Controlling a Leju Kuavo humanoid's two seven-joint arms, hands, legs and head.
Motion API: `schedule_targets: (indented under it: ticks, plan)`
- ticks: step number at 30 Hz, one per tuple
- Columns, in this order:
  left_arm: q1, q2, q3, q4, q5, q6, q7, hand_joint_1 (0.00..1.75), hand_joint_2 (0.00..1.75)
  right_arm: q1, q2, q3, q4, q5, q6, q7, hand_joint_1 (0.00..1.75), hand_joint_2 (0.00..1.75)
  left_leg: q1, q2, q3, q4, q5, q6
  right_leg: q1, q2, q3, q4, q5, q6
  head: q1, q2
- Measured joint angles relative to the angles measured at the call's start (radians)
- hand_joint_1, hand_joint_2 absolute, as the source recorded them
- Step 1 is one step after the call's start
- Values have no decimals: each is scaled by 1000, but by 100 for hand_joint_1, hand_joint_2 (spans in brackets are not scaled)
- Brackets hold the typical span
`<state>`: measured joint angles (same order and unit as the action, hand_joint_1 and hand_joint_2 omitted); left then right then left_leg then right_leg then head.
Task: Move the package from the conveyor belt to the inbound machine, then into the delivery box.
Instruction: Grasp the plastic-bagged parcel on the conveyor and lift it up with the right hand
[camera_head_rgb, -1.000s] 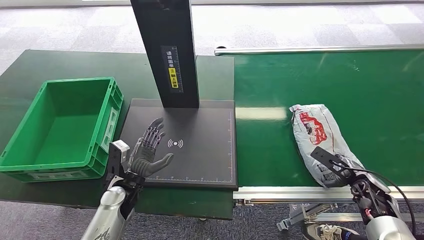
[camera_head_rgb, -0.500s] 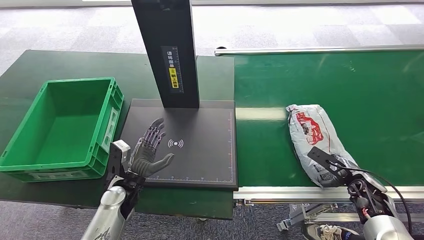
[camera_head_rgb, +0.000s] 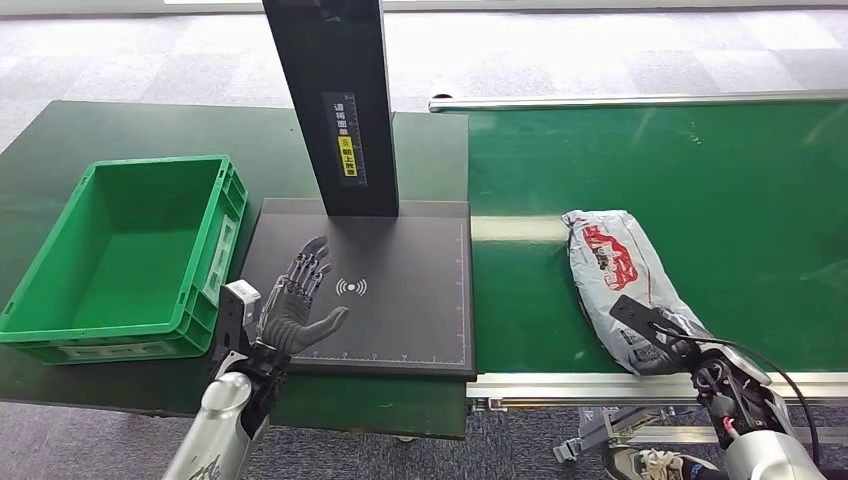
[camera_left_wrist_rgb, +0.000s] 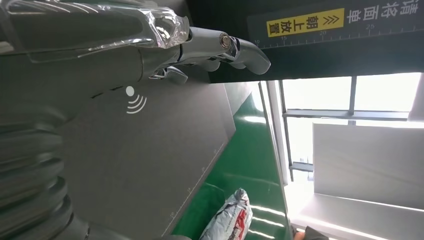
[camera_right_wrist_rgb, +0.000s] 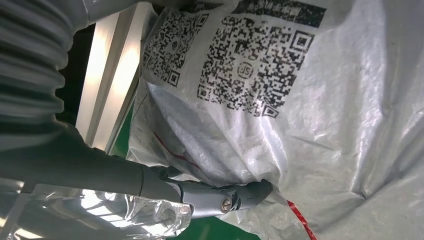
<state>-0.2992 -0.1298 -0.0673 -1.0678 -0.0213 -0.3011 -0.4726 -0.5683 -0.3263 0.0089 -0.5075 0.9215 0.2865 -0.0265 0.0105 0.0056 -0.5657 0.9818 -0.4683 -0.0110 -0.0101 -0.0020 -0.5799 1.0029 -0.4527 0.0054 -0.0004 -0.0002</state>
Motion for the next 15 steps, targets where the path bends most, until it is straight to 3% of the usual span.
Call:
schedule_targets:
  ticks: [3, 8, 15]
  plan:
    - [0, 1, 0, 0, 2, 0, 0, 0, 175, 0, -1, 18, 0, 0, -4, -39, 175, 175, 0, 1, 0, 0, 0, 0, 0, 1, 0, 0, 0, 0, 0, 0]
    - [29, 7, 2, -38, 11, 6, 0, 0, 175, -2, 13, 76, -32, 5, -115, -201, 175, 175, 0, 2, 0, 0, 0, 0, 0, 2, 0, 0, 0, 0, 0, 0]
    - [58, 12, 8, -85, 13, 5, 3, 0, 175, -5, 39, 122, -70, 2, -135, -212, 175, 175, 0, -5, -3, 0, 1, 0, 1, -4, -1, 0, -1, 1, 0, 0]
